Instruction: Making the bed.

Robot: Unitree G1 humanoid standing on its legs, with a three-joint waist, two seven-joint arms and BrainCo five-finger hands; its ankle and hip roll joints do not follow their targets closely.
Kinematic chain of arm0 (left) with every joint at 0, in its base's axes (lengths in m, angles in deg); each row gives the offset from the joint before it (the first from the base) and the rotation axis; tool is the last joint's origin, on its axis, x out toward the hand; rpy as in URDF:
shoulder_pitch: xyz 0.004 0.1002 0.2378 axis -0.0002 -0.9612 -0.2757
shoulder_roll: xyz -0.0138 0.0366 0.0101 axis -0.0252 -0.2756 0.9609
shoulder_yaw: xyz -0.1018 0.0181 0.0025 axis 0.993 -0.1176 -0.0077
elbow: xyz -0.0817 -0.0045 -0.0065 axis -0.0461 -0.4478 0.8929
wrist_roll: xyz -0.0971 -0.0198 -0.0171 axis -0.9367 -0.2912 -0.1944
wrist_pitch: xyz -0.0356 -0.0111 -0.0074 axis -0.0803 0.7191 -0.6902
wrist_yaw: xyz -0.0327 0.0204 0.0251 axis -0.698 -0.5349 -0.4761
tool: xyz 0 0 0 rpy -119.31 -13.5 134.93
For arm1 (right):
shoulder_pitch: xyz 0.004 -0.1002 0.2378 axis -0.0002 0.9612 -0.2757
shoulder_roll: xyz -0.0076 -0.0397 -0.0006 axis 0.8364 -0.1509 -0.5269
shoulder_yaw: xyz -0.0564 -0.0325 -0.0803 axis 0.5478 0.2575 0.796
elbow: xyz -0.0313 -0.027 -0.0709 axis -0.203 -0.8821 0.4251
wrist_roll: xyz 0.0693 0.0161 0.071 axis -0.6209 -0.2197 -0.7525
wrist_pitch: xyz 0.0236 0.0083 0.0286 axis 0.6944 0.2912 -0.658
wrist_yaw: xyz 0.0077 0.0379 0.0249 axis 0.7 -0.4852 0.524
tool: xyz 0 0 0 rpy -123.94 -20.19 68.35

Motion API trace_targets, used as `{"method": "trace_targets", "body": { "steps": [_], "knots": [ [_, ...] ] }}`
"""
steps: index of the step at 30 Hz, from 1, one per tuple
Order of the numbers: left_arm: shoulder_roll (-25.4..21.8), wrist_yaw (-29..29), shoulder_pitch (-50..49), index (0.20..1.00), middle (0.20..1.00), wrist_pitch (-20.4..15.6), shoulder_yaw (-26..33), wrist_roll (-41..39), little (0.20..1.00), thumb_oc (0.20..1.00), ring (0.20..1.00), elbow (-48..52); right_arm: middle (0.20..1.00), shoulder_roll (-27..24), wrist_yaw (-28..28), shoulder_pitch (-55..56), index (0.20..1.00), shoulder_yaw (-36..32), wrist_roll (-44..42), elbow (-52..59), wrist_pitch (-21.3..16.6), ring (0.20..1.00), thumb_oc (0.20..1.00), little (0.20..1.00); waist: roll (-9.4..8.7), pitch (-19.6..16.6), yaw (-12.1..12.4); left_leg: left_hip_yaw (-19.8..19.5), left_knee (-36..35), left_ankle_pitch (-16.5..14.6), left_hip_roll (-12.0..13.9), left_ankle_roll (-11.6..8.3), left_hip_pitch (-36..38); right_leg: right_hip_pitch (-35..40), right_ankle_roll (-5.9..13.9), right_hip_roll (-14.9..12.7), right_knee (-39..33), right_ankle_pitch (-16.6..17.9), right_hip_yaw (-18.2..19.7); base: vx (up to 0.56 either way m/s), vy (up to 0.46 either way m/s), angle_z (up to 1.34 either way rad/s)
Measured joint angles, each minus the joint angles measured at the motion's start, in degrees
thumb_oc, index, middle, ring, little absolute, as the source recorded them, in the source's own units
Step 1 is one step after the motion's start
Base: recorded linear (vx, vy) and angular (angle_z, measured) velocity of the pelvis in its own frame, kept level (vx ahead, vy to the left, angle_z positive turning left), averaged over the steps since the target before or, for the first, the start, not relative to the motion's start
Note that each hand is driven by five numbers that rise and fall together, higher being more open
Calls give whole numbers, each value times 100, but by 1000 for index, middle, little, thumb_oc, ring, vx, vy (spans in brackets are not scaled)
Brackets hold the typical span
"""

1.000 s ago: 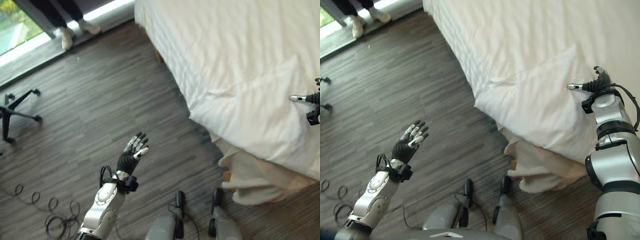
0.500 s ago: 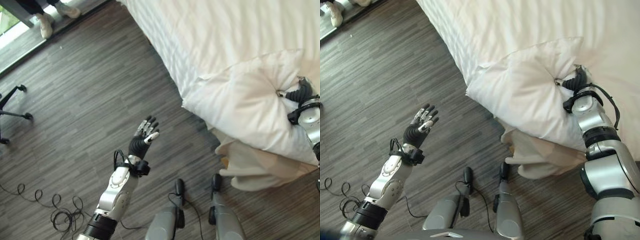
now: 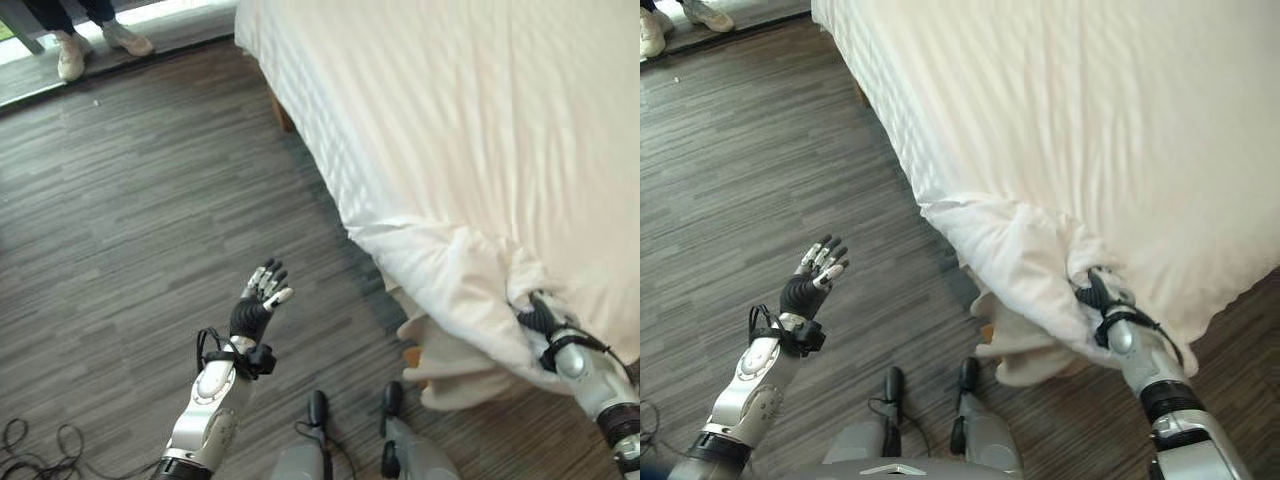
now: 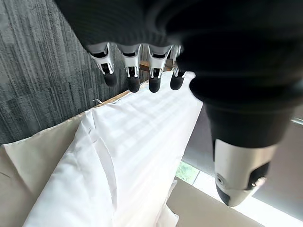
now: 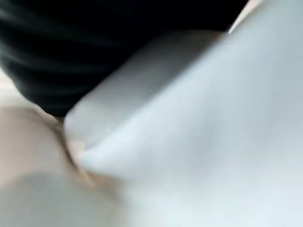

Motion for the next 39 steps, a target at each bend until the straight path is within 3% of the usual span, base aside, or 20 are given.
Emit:
{"method": "trace_targets", "body": {
  "steps": [9,17,23,25,27,30,31,32,35,39],
  "knots": [
    [-128,113,-325,1000,1000,1,75,1,1000,1000,1000,-20,200,474,175,170,200,4,-3,-850,234,200,200,200,-120,-82,-53,49,-5,-156,-123,31,533,515,195,-139,-20,-120,213,35,50,-1],
    [-193,50,-419,1000,1000,27,94,0,1000,1000,1000,-19,200,701,151,328,200,5,-25,-1123,389,200,200,200,-106,-201,-108,117,-7,-224,-122,42,806,782,218,-133,-1,-138,321,29,29,-5],
    [-191,-109,-428,1000,1000,64,58,0,1000,1000,1000,-22,200,791,-382,937,200,41,-230,-1387,392,200,200,200,-61,-550,-117,264,-20,-300,-118,36,958,865,219,-118,-1,-139,453,11,1,-12],
    [-154,-120,-467,1000,1000,63,31,0,1000,1000,1000,-27,200,904,-726,1406,200,458,-222,-1406,404,200,200,200,-51,-568,-110,284,-37,-317,-99,32,971,875,219,-103,-1,-141,465,10,-8,-5],
    [-110,-122,-593,1000,1000,66,38,0,1000,1000,1000,-65,200,1312,-1006,1944,200,681,-225,-1606,405,200,200,200,24,-584,-110,326,-38,-319,-93,31,960,848,213,-91,-2,-151,496,6,-2,-11],
    [21,-126,-882,1000,1000,83,37,1,1000,1000,1000,-263,200,1755,-1010,2296,200,674,-237,-1573,399,200,200,200,303,-706,-270,382,-39,-371,-91,55,976,829,213,-77,-19,-150,599,-3,-3,-23],
    [125,-158,-847,1000,1000,169,24,2,1000,1000,1000,-358,818,1625,-1097,2287,818,639,-236,-1577,399,818,818,818,404,-766,-344,388,-39,-399,-85,41,996,857,237,-74,-26,-168,602,-20,4,-4],
    [150,-178,-832,1000,1000,173,24,3,1000,1000,1000,-350,1000,1568,-1212,2287,1000,625,-239,-1605,401,1000,1000,1000,428,-773,-340,385,-39,-400,-77,39,1011,867,235,-65,-25,-180,601,-19,7,3],
    [152,-188,-838,1000,1000,190,23,3,1000,1000,1000,-352,1000,1579,-1406,2285,1000,446,-406,-1917,430,1000,1000,1000,440,-762,-302,400,-38,-397,-52,41,1041,869,231,-27,-19,-182,610,-10,6,0],
    [118,-256,-745,1000,1000,238,23,1,1000,1000,1000,-349,1000,1457,-1608,2254,1000,-369,-870,-2512,451,1000,1000,1000,446,-679,-271,510,-37,-416,-57,52,1075,864,230,-29,-13,-180,689,-11,7,-11]
  ]
}}
